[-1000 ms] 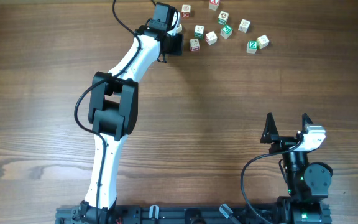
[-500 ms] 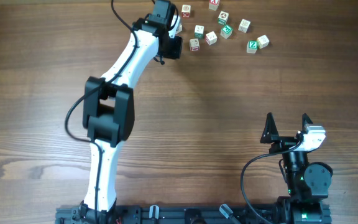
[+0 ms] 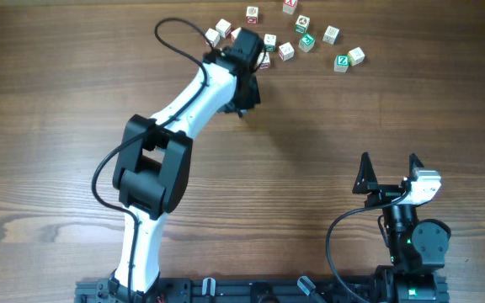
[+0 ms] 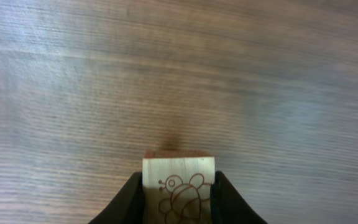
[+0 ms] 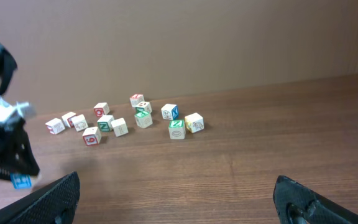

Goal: Form a horizontal line
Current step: 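Lower the left gripper and grasp a red-edged bee block, then carry the bee block toward the table center with the left gripper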

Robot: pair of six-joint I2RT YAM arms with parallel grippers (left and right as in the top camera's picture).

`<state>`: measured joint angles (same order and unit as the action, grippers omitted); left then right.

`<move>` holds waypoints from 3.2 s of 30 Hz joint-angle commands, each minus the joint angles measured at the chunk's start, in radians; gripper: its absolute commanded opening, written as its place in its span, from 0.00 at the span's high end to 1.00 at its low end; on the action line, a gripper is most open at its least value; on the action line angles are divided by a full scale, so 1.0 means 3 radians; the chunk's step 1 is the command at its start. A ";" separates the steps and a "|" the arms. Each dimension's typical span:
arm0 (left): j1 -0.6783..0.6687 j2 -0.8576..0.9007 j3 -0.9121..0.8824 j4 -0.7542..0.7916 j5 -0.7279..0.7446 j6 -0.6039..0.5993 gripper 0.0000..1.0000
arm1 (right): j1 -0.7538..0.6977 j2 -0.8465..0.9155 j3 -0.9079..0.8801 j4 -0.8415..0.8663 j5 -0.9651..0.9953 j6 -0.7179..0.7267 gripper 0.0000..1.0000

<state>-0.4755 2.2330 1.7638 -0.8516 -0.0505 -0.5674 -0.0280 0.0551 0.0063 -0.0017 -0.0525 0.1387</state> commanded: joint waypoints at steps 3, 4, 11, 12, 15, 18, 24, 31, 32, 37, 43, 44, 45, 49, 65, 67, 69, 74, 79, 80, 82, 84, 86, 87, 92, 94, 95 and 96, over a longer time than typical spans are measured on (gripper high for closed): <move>-0.0014 0.0022 -0.0309 0.0173 -0.0177 -0.0156 0.84 | -0.0010 -0.0005 -0.0003 0.0010 -0.0051 0.0062 0.00; -0.0014 0.0022 -0.0333 0.0170 -0.0175 -0.0155 0.84 | -0.0010 -0.0005 -0.0003 0.0010 -0.0051 0.0062 0.00; -0.0027 0.0022 -0.0369 0.0029 -0.0174 0.0235 0.85 | -0.0010 -0.0005 -0.0003 0.0010 -0.0051 0.0062 0.00; -0.0034 0.0022 -0.0369 -0.0009 -0.0174 0.0235 0.85 | -0.0010 -0.0005 -0.0003 0.0010 -0.0051 0.0062 0.00; -0.0081 0.0022 -0.0370 -0.0056 -0.0174 0.0263 0.85 | -0.0010 -0.0005 -0.0003 0.0010 -0.0051 0.0062 0.00; -0.0158 0.0022 -0.0370 -0.0102 -0.0174 0.0310 0.85 | -0.0010 -0.0005 -0.0003 0.0010 -0.0051 0.0062 0.00; -0.0229 0.0022 -0.0375 -0.0078 -0.0175 0.0309 0.85 | -0.0010 -0.0005 -0.0003 0.0010 -0.0051 0.0061 0.00; -0.0239 0.0022 -0.0919 0.0398 -0.0159 0.0313 0.85 | -0.0010 -0.0005 -0.0003 0.0010 -0.0051 0.0062 0.00; -0.0239 0.0022 -0.0958 0.0439 -0.0117 0.0378 0.85 | -0.0010 -0.0005 -0.0003 0.0010 -0.0051 0.0062 0.00; -0.0239 0.0022 -0.0971 0.0451 -0.0058 0.0626 0.82 | -0.0010 -0.0005 -0.0003 0.0010 -0.0051 0.0061 0.00; -0.0239 0.0022 -0.0974 0.0445 0.0066 0.0652 0.76 | -0.0010 -0.0005 -0.0003 0.0010 -0.0051 0.0061 0.00; -0.0239 0.0022 -0.0974 0.0436 0.0071 0.0643 0.76 | -0.0010 -0.0005 -0.0003 0.0010 -0.0051 0.0062 0.00; -0.0239 0.0022 -0.0974 0.0425 0.0081 0.0641 0.76 | -0.0010 -0.0005 -0.0003 0.0010 -0.0051 0.0061 0.00; -0.0239 0.0022 -0.0974 0.0333 0.0104 0.0542 0.77 | -0.0010 -0.0005 -0.0003 0.0010 -0.0051 0.0062 0.00; -0.0242 0.0022 -0.0974 0.0242 0.0141 0.0567 0.69 | -0.0010 -0.0005 -0.0003 0.0010 -0.0051 0.0061 0.00; -0.0242 0.0022 -0.0974 0.0235 0.0141 0.0567 0.62 | -0.0010 -0.0005 -0.0003 0.0010 -0.0051 0.0061 0.00; -0.0242 0.0022 -0.0974 0.0235 0.0141 0.0568 0.46 | -0.0010 -0.0005 -0.0003 0.0010 -0.0051 0.0062 0.00; -0.0242 0.0022 -0.0974 0.0239 0.0140 0.0570 0.30 | -0.0010 -0.0005 -0.0003 0.0010 -0.0051 0.0062 0.00; -0.0242 0.0022 -0.0974 0.0244 0.0141 0.0568 0.39 | -0.0010 -0.0005 -0.0003 0.0010 -0.0051 0.0062 0.00; -0.0242 0.0022 -0.0974 0.0247 0.0140 0.0568 0.45 | -0.0010 -0.0005 -0.0003 0.0010 -0.0051 0.0062 0.00; -0.0242 0.0022 -0.0974 0.0273 0.0141 0.0568 0.65 | -0.0010 -0.0005 -0.0003 0.0010 -0.0051 0.0061 0.00; -0.0239 0.0022 -0.0973 0.0309 0.0140 0.0567 0.69 | -0.0010 -0.0005 -0.0003 0.0010 -0.0051 0.0062 0.00; -0.0239 0.0020 -0.0974 0.0361 0.0140 0.0556 0.65 | -0.0010 -0.0005 -0.0003 0.0010 -0.0051 0.0062 0.00; -0.0239 0.0022 -0.0974 0.0373 0.0141 0.0557 0.62 | -0.0010 -0.0005 -0.0003 0.0010 -0.0051 0.0062 0.00; -0.0239 0.0022 -0.0974 0.0422 0.0140 0.0557 0.57 | -0.0010 -0.0005 -0.0003 0.0010 -0.0051 0.0062 0.00; -0.0238 0.0022 -0.0974 0.0422 0.0137 0.0558 0.57 | -0.0010 -0.0005 -0.0003 0.0010 -0.0051 0.0062 0.01; -0.0238 0.0022 -0.0974 0.0426 0.0120 0.0558 0.55 | -0.0010 -0.0005 -0.0003 0.0010 -0.0051 0.0062 0.00; -0.0238 0.0022 -0.0974 0.0437 0.0086 0.0558 0.54 | -0.0010 -0.0005 -0.0003 0.0010 -0.0051 0.0064 0.00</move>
<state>-0.5472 2.1563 1.5249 -0.7216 -0.0555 -0.3977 -0.0284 0.0551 0.0063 -0.0017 -0.0525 0.1387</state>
